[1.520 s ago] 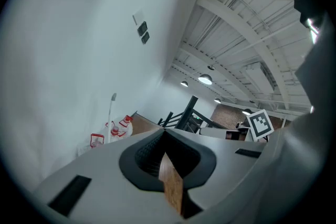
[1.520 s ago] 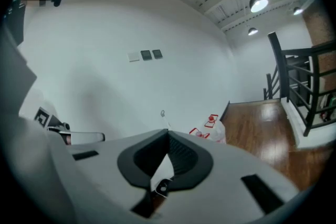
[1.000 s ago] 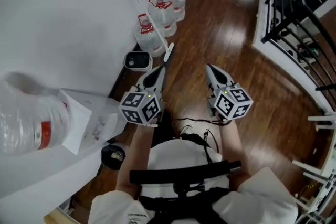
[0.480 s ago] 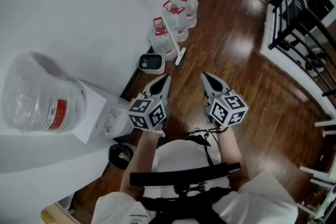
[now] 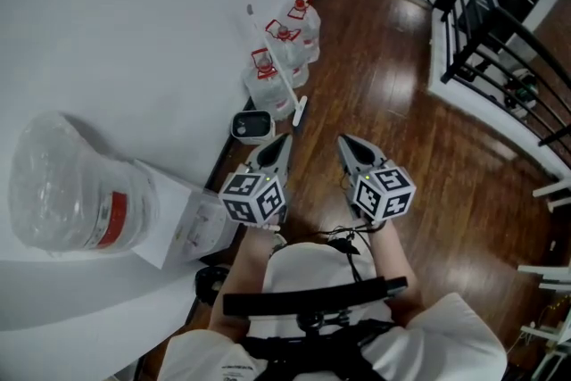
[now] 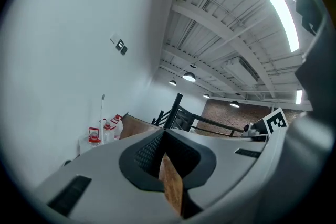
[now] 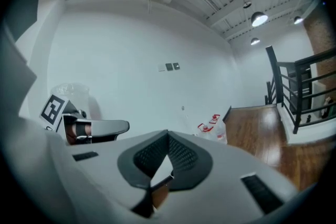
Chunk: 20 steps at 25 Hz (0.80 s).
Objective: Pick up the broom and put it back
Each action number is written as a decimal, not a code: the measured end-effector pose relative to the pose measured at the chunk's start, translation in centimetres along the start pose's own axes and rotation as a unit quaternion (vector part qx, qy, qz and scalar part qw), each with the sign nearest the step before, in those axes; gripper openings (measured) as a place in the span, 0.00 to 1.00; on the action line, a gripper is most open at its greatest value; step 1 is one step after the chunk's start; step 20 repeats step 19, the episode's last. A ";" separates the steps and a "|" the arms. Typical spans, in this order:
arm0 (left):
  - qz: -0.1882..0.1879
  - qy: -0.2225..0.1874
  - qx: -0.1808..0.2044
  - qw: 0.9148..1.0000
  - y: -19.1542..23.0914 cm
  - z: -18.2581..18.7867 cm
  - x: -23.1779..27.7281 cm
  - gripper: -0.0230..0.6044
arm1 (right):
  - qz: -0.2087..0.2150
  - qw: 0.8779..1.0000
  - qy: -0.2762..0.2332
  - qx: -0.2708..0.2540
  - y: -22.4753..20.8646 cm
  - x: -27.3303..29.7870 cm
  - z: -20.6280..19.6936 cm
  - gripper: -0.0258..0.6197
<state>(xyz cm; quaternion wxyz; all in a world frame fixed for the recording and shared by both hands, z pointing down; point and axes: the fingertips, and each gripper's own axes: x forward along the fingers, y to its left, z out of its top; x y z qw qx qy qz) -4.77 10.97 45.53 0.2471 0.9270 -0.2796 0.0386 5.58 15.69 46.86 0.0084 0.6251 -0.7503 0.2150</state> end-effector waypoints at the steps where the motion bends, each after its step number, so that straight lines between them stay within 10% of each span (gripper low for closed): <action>1: -0.001 0.000 -0.002 1.000 0.2 0.0 0.0 0.01 | -0.001 1.000 0.001 -0.002 0.1 0.1 0.0 0.05; 20: 0.005 -0.006 -0.014 1.000 1.0 0.0 -1.7 0.01 | 0.006 1.000 0.013 -0.015 2.0 0.6 -0.5 0.05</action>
